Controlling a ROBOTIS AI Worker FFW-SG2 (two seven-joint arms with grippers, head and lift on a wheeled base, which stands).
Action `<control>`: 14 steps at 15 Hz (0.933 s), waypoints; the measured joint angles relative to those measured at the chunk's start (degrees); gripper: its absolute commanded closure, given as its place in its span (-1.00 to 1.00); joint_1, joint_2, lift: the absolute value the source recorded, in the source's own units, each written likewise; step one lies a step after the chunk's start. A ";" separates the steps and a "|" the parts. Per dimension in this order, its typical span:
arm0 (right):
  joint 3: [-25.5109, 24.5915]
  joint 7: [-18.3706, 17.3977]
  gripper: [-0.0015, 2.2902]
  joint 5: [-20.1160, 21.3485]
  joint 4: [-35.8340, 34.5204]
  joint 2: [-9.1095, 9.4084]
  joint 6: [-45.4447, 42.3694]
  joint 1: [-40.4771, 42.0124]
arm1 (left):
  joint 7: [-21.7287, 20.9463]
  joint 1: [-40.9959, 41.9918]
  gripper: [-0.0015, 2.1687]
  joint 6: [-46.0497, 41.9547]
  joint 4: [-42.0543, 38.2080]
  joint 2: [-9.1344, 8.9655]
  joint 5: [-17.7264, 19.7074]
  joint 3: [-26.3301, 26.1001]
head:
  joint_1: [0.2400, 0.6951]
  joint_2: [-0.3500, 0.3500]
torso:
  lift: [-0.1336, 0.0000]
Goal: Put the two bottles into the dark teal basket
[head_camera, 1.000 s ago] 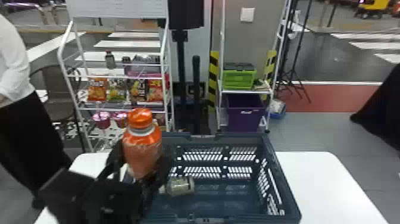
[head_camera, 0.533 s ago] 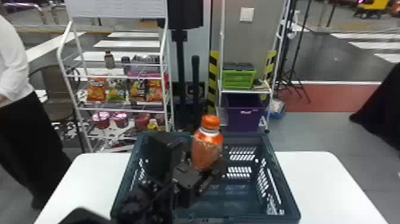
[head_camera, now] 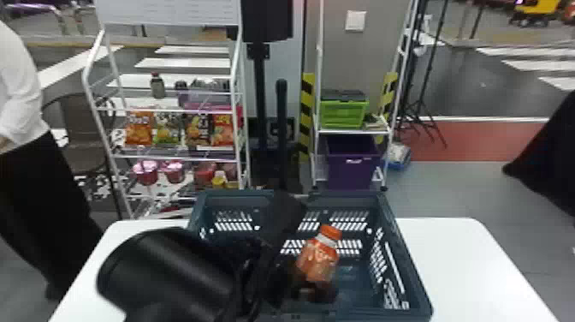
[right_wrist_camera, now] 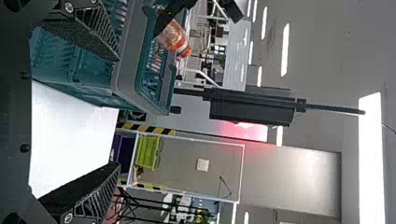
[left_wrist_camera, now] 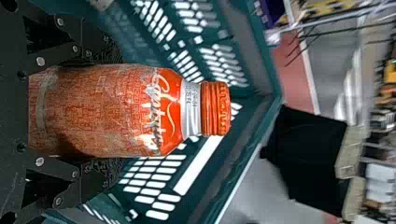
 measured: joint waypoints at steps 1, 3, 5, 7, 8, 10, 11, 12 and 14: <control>-0.11 0.02 -0.92 -0.26 0.54 0.00 -0.70 -0.07 | -1.68 -2.15 0.86 1.37 2.91 -0.37 -0.70 -1.17 | 0.14 0.00 | 1.00; -0.10 0.22 -0.92 -0.53 1.77 0.00 -2.07 -0.43 | -5.00 -6.74 0.86 2.62 9.86 -1.67 -2.18 -3.53 | 0.14 0.00 | 1.00; -0.05 0.66 -0.92 -0.57 2.88 0.00 -3.13 -0.90 | -7.11 -10.11 0.85 2.75 15.53 -3.17 -3.72 -5.17 | 0.14 0.00 | 1.00; -0.06 0.73 -0.92 -0.57 3.65 0.00 -3.62 -1.25 | -9.70 -12.03 0.84 2.85 19.57 -4.77 -5.71 -5.63 | 0.14 0.00 | 1.00; -0.05 0.73 -0.92 -0.57 3.94 0.00 -3.72 -1.51 | -10.15 -12.67 0.57 2.91 20.96 -5.29 -6.65 -5.78 | 0.14 0.00 | 1.00; 0.00 0.72 -0.92 -0.56 4.27 0.00 -3.71 -2.08 | -10.03 -13.30 -0.73 3.01 22.36 -5.56 -7.35 -5.97 | 0.14 0.00 | 1.00; 0.08 0.72 -0.92 -0.56 4.48 0.00 -3.57 -2.45 | -9.71 -13.49 -0.97 3.04 22.64 -5.56 -7.38 -5.96 | 0.14 0.00 | 1.00; 0.18 0.70 -0.92 -0.52 4.74 0.00 -3.48 -2.79 | -9.34 -13.60 -0.98 3.05 22.71 -5.53 -7.36 -5.85 | 0.14 0.00 | 1.00; 0.31 0.71 -0.92 -0.45 5.43 0.00 -3.31 -3.43 | -8.77 -13.68 -0.99 2.99 22.70 -5.33 -7.07 -5.15 | 0.14 0.00 | 1.00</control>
